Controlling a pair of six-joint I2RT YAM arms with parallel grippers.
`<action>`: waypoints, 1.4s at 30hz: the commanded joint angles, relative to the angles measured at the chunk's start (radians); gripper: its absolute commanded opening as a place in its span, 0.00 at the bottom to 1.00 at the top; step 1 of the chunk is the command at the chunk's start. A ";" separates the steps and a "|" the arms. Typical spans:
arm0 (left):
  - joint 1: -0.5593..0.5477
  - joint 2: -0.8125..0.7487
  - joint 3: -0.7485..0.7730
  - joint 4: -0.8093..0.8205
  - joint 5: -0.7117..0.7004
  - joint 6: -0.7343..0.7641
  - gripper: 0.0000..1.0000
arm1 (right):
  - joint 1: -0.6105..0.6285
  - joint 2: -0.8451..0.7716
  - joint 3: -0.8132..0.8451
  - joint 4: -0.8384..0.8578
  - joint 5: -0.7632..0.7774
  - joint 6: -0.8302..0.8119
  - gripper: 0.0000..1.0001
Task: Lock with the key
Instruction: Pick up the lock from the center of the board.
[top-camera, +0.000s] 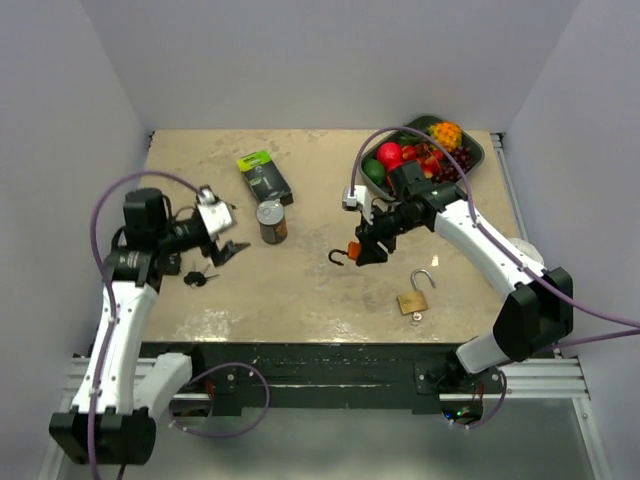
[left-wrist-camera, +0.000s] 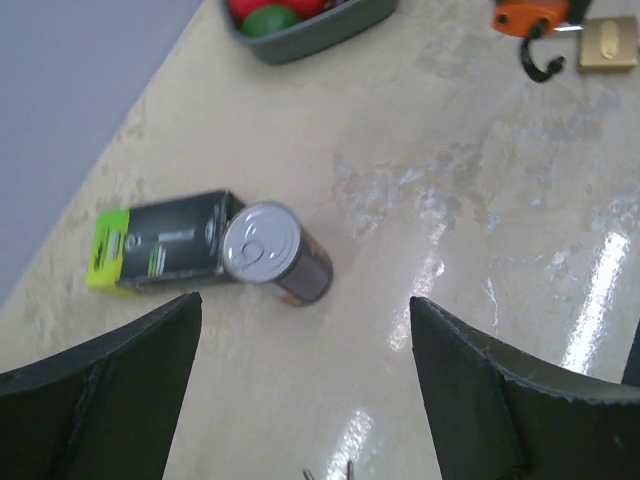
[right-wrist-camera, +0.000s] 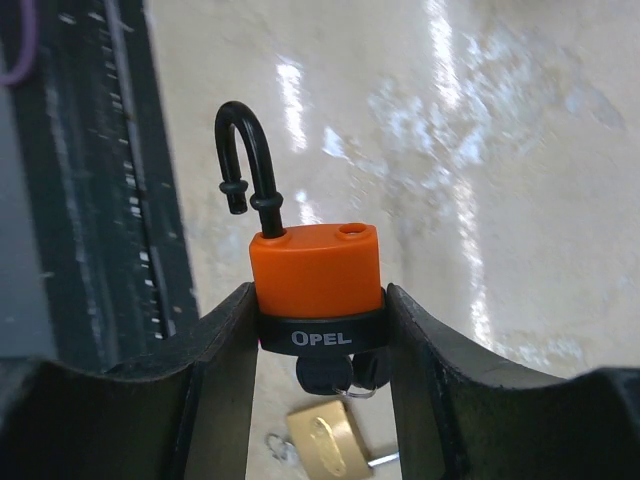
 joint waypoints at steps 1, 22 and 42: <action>-0.144 -0.161 -0.143 0.067 0.084 0.390 0.89 | 0.006 -0.021 0.074 -0.101 -0.251 0.075 0.00; -0.594 0.210 -0.116 0.500 0.096 -0.859 0.64 | 0.128 -0.101 0.070 0.099 -0.094 0.309 0.00; -0.607 0.201 -0.125 0.477 0.073 -0.823 0.00 | 0.163 -0.104 0.088 0.093 -0.155 0.315 0.00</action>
